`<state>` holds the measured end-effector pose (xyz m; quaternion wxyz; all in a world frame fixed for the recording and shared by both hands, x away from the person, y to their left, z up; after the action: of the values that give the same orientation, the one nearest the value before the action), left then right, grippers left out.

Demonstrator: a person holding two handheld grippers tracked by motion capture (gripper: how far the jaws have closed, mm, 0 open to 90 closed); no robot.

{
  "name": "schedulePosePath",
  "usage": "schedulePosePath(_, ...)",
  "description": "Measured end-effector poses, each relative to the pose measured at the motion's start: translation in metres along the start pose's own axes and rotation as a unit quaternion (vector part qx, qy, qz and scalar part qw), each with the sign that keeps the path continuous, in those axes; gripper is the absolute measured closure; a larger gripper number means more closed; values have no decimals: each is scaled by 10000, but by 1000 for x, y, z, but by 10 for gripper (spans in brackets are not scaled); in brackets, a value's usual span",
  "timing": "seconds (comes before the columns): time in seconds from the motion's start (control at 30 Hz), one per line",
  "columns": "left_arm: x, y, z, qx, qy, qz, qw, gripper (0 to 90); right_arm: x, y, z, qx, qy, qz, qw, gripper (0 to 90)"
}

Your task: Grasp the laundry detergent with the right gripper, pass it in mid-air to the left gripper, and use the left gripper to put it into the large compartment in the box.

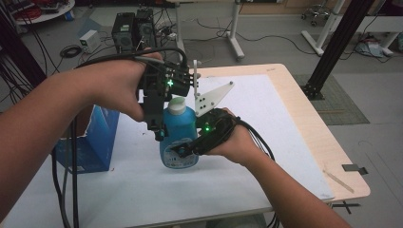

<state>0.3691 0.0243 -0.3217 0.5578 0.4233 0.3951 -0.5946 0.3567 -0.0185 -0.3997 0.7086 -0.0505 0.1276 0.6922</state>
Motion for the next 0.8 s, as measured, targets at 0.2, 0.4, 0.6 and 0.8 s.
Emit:
schedulePosePath(0.2, 3, 0, 2, -76, -16, -2, 10000, 17, 5, 0, 1, 5, -2, 34, 10000, 467)
schedulePosePath(0.4, 6, -1, 5, -128, 0, -11, 9999, 17, 8, -1, 5, 30, -5, 46, 10000, 466)
schedulePosePath(0.6, 8, -1, 5, -239, 41, -17, 9997, 17, 11, -2, 7, 39, -27, 44, 10000, 467)
schedulePosePath(0.8, 10, 0, 3, -348, 89, -23, 9994, 17, 13, -2, 6, 66, -27, 81, 9999, 467)
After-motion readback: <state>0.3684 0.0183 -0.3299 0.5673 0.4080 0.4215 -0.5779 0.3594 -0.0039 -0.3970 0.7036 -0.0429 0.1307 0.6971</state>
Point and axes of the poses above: each handheld gripper's, and its own axes: x roughly forward along the jaws, z roughly out of its top, y roughly to its left, the point moved 10 cm from there along x, roughly forward along the jaws, and after that the axes turned 15 degrees about -y, right-handed, at the moved point
